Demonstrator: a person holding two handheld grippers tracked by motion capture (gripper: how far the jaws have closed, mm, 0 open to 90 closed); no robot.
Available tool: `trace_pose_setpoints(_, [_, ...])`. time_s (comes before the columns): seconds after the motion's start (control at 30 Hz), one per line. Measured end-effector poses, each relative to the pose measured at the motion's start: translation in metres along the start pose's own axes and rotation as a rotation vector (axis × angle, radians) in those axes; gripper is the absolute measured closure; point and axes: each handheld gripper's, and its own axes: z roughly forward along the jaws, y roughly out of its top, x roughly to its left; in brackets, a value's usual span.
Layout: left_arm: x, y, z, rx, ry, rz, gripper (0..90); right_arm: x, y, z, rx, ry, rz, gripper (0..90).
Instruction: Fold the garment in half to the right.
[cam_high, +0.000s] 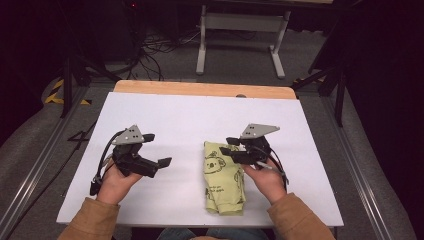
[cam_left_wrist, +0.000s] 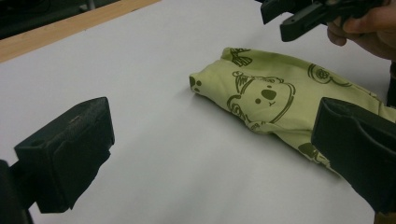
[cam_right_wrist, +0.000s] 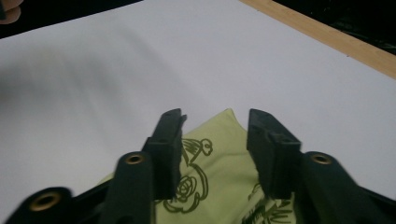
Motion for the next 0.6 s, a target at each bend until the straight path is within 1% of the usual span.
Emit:
trace_pose_setpoints(0.07, [0.001,-0.001,-0.001,-0.006,-0.001,-0.007,0.3,-0.002,0.002,0.007,0.006,-0.007,-0.008,71.6])
trace_pose_setpoints(0.13, [0.002,-0.001,-0.001,-0.007,-0.003,-0.007,0.3,-0.003,0.004,0.015,0.033,-0.027,-0.033,79.2])
trace_pose_setpoints(0.2, [0.002,-0.001,-0.001,-0.005,-0.004,-0.004,0.3,-0.004,0.003,0.023,0.07,-0.048,-0.046,83.7])
trace_pose_setpoints(0.33, [0.003,-0.001,0.001,0.002,-0.011,-0.004,0.3,-0.009,-0.003,0.038,0.149,-0.093,-0.051,85.8])
trace_pose_setpoints(0.37, [0.003,-0.001,0.001,0.002,-0.017,-0.006,0.3,-0.011,-0.004,0.04,0.163,-0.113,-0.051,86.1])
trace_pose_setpoints(0.43, [0.004,-0.001,0.002,0.001,-0.028,-0.006,0.3,-0.015,-0.007,0.044,0.179,-0.131,-0.041,87.3])
trace_pose_setpoints(0.5, [0.004,-0.001,0.003,0.004,-0.029,-0.004,0.3,-0.02,-0.009,0.046,0.197,-0.151,-0.037,88.4])
trace_pose_setpoints(0.6, [0.004,-0.001,0.004,0.004,-0.031,-0.004,0.3,-0.029,-0.014,0.048,0.229,-0.176,-0.01,89.1])
